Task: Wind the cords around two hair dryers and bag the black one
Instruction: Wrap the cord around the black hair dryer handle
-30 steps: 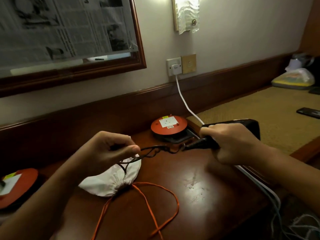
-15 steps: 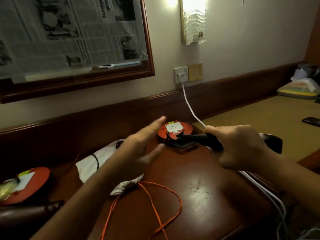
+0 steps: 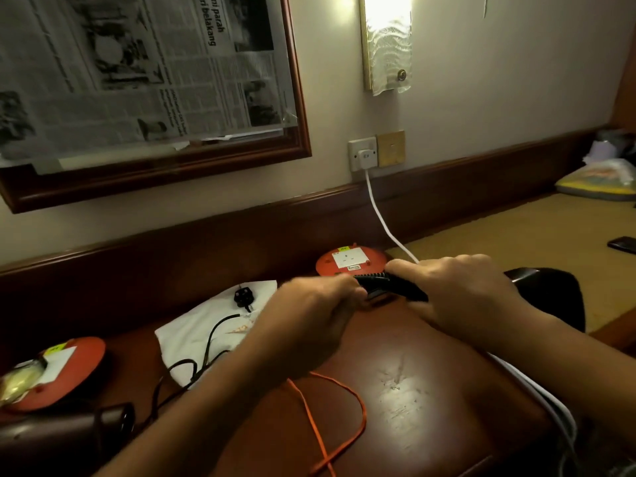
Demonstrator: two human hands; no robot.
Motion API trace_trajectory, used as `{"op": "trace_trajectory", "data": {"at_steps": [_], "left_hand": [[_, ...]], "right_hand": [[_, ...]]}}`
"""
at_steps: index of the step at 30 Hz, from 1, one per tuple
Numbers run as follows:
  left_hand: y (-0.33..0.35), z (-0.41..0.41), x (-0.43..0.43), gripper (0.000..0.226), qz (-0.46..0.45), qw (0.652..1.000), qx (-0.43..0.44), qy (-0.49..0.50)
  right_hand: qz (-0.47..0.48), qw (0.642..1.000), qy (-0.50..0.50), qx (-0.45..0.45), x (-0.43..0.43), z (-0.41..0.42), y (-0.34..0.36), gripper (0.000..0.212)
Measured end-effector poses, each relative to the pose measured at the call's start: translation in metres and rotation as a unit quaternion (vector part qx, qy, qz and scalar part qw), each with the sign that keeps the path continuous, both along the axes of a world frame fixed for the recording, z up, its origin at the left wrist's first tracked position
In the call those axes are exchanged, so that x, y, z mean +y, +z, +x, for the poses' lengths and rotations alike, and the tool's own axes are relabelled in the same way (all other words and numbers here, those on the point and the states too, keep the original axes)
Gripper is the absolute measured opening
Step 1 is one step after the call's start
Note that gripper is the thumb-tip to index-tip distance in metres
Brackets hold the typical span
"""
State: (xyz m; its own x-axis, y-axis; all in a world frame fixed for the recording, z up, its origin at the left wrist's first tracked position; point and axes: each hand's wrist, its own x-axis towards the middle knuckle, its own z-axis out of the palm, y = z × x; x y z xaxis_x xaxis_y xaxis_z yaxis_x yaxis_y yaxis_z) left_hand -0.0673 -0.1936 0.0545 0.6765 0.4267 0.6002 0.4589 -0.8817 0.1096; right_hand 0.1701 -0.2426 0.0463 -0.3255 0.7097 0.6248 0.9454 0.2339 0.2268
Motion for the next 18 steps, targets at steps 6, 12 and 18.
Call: {"op": "trace_trajectory", "data": {"at_steps": [6, 12, 18], "left_hand": [[0.042, -0.026, 0.035, 0.011, -0.195, 0.974, -0.102, -0.059], [-0.005, -0.015, 0.019, 0.026, -0.341, 0.911, -0.214, -0.087], [-0.019, -0.023, -0.013, 0.029, -0.092, 0.994, 0.012, -0.059]], "right_hand": [[-0.016, 0.990, 0.136, -0.019, -0.016, -0.004, 0.012, 0.051], [0.033, 0.980, 0.149, 0.131, -0.024, -0.016, 0.014, 0.043], [-0.029, 0.988, 0.027, 0.153, -0.013, -0.017, 0.002, 0.051]]}}
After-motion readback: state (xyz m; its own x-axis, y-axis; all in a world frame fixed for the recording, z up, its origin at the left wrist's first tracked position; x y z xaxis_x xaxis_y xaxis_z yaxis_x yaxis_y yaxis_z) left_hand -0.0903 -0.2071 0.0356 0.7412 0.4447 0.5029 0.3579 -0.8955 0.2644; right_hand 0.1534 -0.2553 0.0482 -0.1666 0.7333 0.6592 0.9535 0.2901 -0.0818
